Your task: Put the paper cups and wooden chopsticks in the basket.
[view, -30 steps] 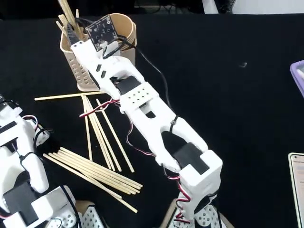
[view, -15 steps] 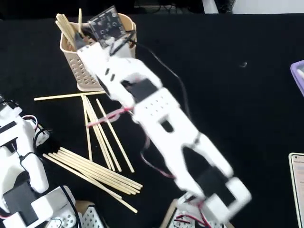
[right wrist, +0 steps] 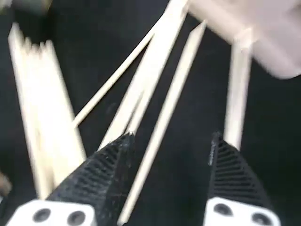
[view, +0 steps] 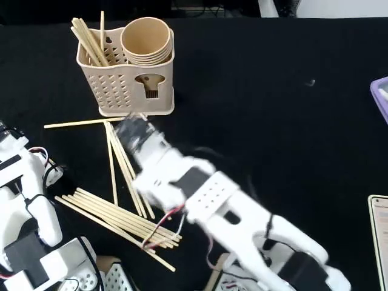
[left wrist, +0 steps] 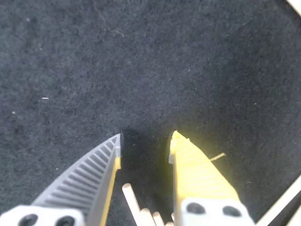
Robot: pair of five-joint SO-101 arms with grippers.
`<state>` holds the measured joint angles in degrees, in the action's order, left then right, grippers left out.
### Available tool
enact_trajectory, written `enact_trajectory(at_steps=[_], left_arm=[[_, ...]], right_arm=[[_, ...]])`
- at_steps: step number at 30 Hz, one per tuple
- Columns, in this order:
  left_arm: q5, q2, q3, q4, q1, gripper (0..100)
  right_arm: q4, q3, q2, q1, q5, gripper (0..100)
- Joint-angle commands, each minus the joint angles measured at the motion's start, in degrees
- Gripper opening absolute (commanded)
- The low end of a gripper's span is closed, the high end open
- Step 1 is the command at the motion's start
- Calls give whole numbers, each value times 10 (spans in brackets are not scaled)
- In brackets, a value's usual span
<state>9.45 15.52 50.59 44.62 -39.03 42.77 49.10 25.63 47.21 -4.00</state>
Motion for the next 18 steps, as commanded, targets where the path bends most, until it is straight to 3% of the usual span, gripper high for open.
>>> enact_trajectory(at_steps=[1, 8, 18], left_arm=[[3, 9, -12, -5, -5, 177], [3, 9, -11, -5, -6, 177], [3, 9, -11, -5, -6, 177]], right_arm=[[-18, 3, -65, 95, -4, 255], [-17, -15, -168, 184, 0, 255], [-33, -34, -221, 171, -4, 253]])
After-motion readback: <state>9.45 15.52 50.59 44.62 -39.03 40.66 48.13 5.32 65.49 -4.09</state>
